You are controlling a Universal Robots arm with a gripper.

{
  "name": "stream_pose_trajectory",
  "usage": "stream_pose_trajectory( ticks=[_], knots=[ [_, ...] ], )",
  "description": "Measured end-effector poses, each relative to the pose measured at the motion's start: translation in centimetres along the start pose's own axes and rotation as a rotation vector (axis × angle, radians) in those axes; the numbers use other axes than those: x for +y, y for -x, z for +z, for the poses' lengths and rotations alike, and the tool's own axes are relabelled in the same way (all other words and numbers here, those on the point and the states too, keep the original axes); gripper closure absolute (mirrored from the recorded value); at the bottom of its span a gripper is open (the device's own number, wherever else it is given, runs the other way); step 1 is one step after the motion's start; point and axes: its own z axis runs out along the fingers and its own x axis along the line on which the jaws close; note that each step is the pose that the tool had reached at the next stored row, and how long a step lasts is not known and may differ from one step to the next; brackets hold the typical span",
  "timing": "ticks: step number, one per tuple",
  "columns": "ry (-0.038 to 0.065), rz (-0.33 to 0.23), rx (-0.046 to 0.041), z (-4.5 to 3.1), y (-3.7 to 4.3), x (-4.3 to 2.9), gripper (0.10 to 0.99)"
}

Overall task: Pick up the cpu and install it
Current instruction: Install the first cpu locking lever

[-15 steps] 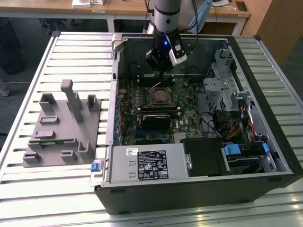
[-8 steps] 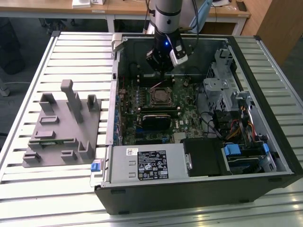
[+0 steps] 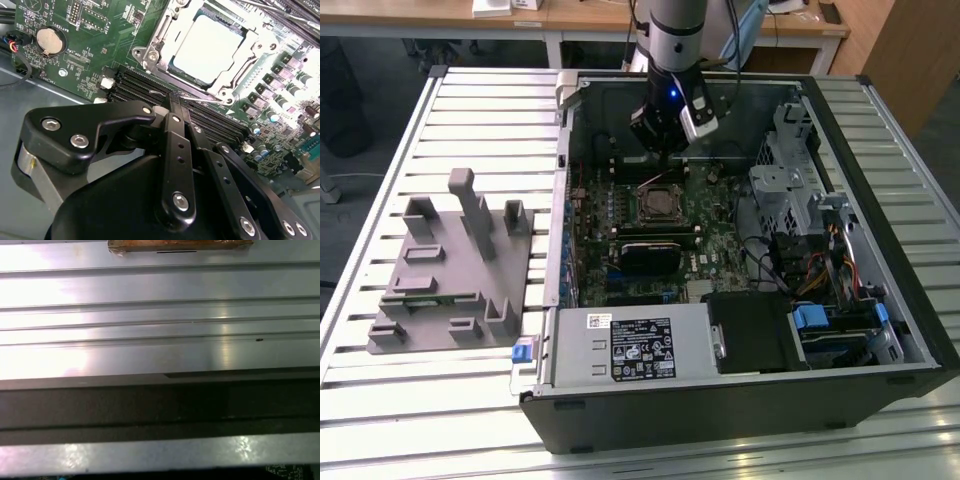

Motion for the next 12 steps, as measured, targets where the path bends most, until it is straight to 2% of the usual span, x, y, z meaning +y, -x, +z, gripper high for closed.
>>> stream_pose_trajectory(
  ticks=[12],
  knots=[
    [-0.006, 0.000, 0.0000, 0.40, 0.34, -0.01, 0.980]
  ],
)
